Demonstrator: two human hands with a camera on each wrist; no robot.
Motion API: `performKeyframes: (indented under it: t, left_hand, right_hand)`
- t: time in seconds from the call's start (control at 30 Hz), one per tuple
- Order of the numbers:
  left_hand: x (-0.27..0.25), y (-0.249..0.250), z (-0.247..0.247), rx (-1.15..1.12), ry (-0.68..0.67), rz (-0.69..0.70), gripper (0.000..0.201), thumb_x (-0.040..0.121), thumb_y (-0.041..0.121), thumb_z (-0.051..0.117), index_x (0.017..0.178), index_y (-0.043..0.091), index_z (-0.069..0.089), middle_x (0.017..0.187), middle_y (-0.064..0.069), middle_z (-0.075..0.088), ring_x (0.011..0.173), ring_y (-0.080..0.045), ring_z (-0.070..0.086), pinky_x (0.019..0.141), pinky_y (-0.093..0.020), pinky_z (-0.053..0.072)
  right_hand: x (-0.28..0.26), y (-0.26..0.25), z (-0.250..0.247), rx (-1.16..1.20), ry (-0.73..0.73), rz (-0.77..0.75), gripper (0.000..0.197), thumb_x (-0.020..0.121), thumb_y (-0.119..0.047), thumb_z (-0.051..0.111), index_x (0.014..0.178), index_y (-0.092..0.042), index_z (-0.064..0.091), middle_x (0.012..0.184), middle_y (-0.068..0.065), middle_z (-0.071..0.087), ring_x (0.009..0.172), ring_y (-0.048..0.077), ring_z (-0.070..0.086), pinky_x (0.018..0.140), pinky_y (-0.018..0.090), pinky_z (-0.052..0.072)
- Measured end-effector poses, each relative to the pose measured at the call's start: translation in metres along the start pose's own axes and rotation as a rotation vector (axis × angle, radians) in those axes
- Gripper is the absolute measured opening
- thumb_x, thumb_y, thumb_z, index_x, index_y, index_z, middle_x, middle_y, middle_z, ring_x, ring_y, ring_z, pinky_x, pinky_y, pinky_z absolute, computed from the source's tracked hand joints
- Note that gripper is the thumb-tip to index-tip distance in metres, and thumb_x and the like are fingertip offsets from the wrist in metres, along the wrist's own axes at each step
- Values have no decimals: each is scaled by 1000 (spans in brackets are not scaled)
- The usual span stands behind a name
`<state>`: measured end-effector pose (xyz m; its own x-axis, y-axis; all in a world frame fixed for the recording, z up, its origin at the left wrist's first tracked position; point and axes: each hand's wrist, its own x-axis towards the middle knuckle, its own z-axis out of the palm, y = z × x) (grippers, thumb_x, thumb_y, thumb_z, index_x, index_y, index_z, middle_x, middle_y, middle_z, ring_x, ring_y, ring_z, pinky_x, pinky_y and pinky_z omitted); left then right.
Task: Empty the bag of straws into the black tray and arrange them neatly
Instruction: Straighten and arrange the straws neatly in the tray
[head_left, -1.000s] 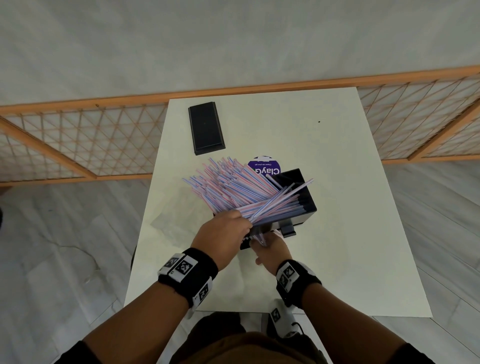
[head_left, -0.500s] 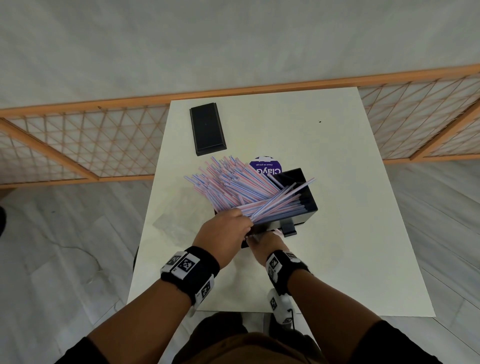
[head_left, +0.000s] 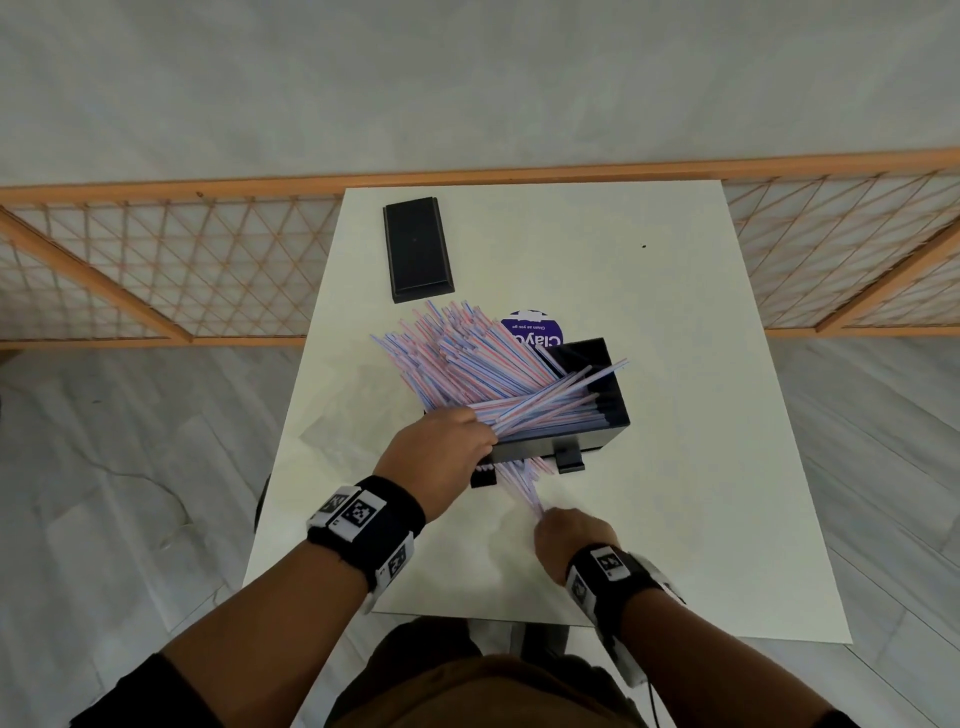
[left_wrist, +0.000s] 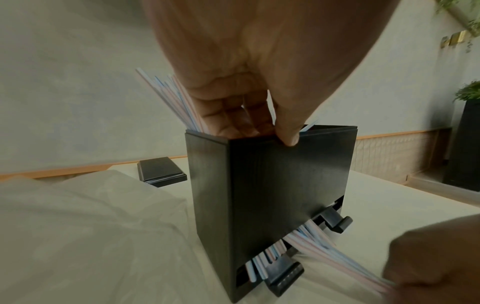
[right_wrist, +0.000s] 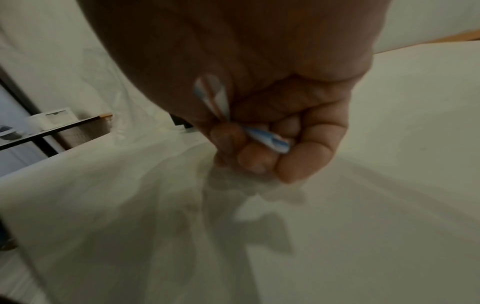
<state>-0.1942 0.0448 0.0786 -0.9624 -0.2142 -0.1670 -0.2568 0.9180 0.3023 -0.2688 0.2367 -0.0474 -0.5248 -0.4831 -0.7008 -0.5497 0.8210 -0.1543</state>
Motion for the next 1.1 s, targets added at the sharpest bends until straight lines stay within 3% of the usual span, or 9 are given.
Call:
performKeyframes:
  t: [0.17,0.27,0.33,0.4,0.57,0.7,0.87,1.03,1.1]
  left_hand:
    - [1,-1,-1,-38,25,15,21,106,27,53,106,20,73,103,2,63,96,-21,59,74,-38,55]
    - [-2,2,-4,-37,33,6,6,95,26,70,93,24,75,92,7,64,87,-14,63,72,-17,42]
    - [-5,1,-3,-49,77,13,5,87,26,80,86,25,75,85,9,64,81,-11,63,74,-14,37]
    - [-7,-2,-5,-169,93,-14,12,98,32,68,97,22,74,95,6,62,90,-15,60,74,-21,44]
    - [-15,-13,-16,-347,233,-109,12,101,32,61,97,26,71,91,9,59,83,-10,56,76,-30,50]
    - [-22,-22,-27,-457,337,-184,12,103,22,59,108,21,71,98,5,64,86,-11,61,78,-30,52]
    - [-30,-27,-31,-715,354,-426,36,95,10,65,125,28,59,92,6,67,73,-8,60,61,-18,48]
    - [-38,-35,-25,-897,275,-504,51,93,2,69,135,24,50,95,0,71,81,-31,70,61,-31,51]
    - [-39,-33,-27,-1003,222,-564,50,92,-3,66,134,20,52,96,-4,74,80,-31,72,56,-31,52]
  right_hand:
    - [-37,33,11,-98,-65,-51,38,101,-37,34,122,-20,62,126,4,67,114,29,65,93,34,49]
    - [-61,51,3,-94,-102,-98,31,101,-33,35,119,-23,59,120,4,68,110,29,66,87,34,48]
    - [-77,64,-11,-52,-97,-156,23,102,-34,33,107,-26,54,109,2,68,100,28,66,79,34,46]
    - [-93,76,-33,2,-73,-214,21,105,-40,31,99,-27,47,101,2,67,91,27,63,77,35,46]
    - [-120,74,-107,20,184,-371,19,106,-45,36,95,-29,42,93,-3,64,85,23,63,73,38,47]
    - [-104,42,-163,-24,529,-522,12,104,-29,47,95,-22,50,87,2,61,73,29,59,63,39,42]
    - [-48,-2,-191,-198,590,-522,11,102,-23,47,107,-15,52,102,9,59,90,34,58,72,43,50]
    - [-15,-12,-177,-369,517,-440,27,97,-26,53,121,-14,51,119,10,54,104,33,56,79,43,51]
    - [-12,-10,-173,-367,474,-458,33,94,-30,56,123,-15,53,121,10,54,106,33,55,82,43,52]
